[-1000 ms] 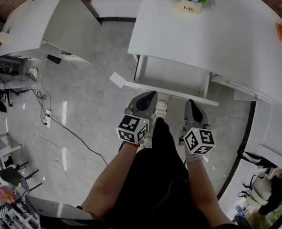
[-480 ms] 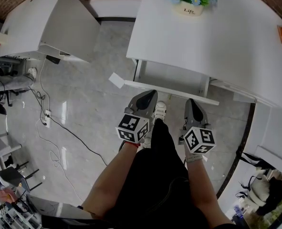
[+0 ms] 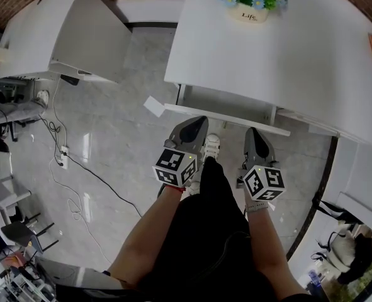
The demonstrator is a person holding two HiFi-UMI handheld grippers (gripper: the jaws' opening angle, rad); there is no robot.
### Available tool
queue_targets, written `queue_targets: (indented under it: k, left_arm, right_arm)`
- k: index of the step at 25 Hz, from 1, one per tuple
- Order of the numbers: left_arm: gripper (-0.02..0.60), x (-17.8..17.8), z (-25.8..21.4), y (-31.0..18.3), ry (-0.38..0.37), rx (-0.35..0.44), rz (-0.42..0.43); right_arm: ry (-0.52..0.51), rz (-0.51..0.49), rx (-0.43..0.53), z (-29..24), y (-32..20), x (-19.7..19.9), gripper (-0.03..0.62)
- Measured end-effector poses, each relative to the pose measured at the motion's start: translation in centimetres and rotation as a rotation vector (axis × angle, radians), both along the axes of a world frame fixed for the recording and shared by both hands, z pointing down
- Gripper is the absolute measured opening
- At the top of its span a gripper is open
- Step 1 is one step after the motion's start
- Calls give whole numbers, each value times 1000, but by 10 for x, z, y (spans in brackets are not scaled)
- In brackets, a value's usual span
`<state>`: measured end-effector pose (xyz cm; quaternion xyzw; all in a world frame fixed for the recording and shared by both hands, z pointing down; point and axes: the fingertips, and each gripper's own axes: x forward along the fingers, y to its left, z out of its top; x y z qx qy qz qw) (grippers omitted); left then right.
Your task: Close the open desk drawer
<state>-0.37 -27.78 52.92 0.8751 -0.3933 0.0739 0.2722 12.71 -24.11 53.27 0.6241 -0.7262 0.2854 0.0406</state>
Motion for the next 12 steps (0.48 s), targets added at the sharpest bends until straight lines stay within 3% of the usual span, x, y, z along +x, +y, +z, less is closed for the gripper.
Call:
queue_targets:
  k: [12]
  left_arm:
    - [2, 4, 1, -17, -6, -4, -16]
  right_arm:
    - [-10, -4, 2, 0, -17, 4, 2]
